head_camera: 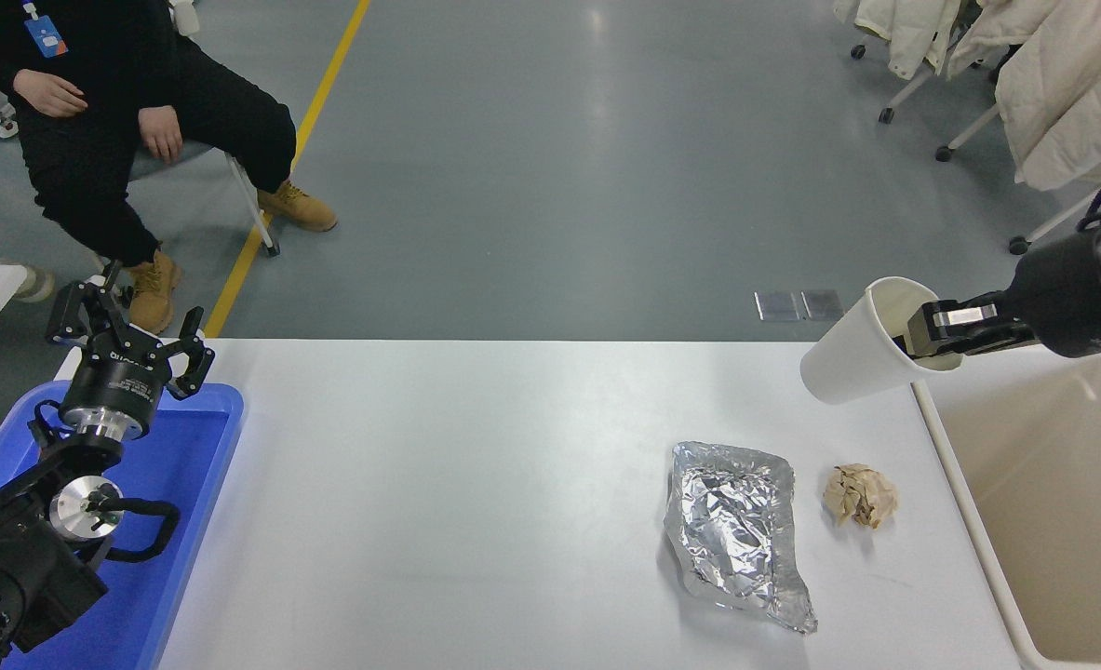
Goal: Clean the table surface
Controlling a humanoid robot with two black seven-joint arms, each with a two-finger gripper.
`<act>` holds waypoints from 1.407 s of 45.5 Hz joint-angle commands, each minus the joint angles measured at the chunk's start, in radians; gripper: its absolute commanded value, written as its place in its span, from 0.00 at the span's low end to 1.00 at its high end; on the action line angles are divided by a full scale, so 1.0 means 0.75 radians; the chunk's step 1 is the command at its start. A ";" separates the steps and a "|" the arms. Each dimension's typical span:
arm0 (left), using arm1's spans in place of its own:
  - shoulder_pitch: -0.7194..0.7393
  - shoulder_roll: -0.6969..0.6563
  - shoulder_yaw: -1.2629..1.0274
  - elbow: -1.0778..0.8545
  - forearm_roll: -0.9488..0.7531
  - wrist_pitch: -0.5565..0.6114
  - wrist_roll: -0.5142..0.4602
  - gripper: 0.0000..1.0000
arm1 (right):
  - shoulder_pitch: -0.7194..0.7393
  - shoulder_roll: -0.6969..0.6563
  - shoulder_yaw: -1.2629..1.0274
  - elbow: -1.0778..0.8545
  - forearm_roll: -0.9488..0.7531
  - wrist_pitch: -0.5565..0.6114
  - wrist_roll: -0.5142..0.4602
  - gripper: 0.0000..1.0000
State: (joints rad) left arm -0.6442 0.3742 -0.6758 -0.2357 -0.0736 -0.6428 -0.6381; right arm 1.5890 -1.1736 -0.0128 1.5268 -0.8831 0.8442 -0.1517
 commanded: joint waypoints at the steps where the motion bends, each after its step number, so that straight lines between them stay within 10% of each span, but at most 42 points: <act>1: 0.000 0.000 -0.001 -0.001 0.000 0.000 0.000 1.00 | 0.013 -0.061 -0.010 -0.125 -0.005 0.038 0.000 0.00; 14: 0.000 0.000 0.001 -0.001 0.000 0.000 0.000 1.00 | -0.206 -0.049 -0.005 -0.608 -0.058 0.038 0.010 0.00; 34: 0.000 0.000 0.001 0.001 -0.002 0.000 0.000 1.00 | -0.775 0.110 0.013 -0.751 0.144 -0.906 0.016 0.00; 47: 0.000 0.000 0.001 0.001 -0.002 0.002 0.000 1.00 | -1.110 0.503 0.023 -1.215 0.378 -1.367 0.018 0.00; 64: 0.000 0.000 0.001 -0.001 -0.002 0.002 0.000 1.00 | -1.315 0.994 0.023 -1.915 0.566 -1.453 0.035 0.00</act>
State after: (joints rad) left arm -0.6443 0.3743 -0.6754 -0.2348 -0.0739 -0.6413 -0.6381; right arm 0.6981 -0.6263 0.0027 0.3474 -0.5518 -0.1650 -0.1325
